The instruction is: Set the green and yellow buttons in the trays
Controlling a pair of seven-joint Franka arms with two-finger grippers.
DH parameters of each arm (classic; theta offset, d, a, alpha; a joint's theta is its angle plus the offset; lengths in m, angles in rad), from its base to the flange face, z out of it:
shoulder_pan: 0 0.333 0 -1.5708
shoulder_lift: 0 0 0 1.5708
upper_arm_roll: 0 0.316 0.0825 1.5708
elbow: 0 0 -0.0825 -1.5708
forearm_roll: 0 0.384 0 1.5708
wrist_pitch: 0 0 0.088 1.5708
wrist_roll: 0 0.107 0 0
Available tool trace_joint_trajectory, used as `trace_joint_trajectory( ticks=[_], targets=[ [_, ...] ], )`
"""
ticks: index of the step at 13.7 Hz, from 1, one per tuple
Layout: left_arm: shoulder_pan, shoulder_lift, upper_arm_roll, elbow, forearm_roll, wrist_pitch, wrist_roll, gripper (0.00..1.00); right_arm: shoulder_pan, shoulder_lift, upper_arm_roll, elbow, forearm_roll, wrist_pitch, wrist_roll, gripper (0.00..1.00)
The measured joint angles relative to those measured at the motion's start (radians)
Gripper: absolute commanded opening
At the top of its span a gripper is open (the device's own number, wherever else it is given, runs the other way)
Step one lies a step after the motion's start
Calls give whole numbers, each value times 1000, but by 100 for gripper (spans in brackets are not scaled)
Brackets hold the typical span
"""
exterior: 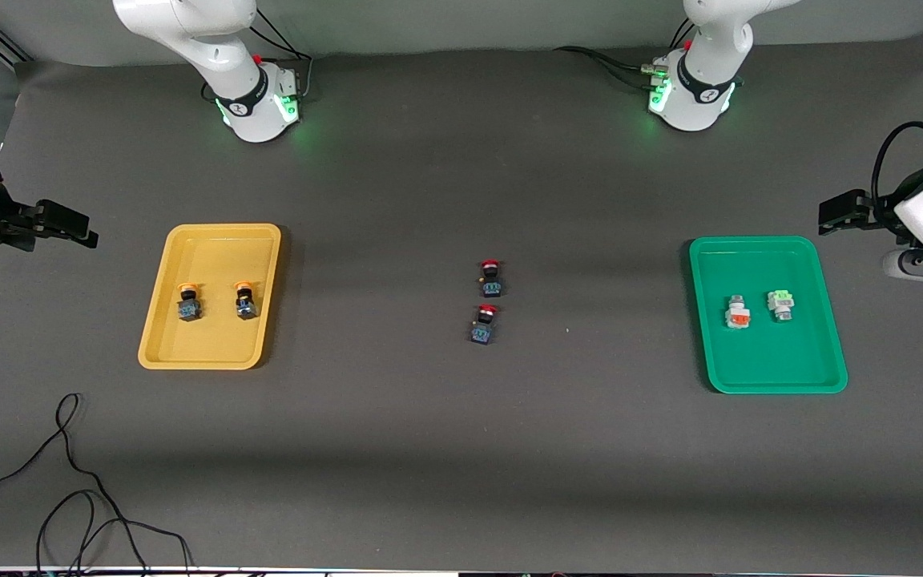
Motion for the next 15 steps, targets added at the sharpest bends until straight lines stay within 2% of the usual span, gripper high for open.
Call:
trace_joint_trajectory(
  ticks=[6,8,11,15],
  targets=[
    [-350,-9,324,11,-1,-19,0,100,0,4,0,9,-2,0,4,100],
    [-385,-33,353,-23,-1,18,0,100,0,4,0,11,-12,0,5,100],
    [-388,-88,357,-119,-1,81,0,100,0,4,-1,15,-17,0,5,100],
    [-388,-94,358,-135,-32,96,0,100,0,4,-1,16,-18,0,6,100]
  ],
)
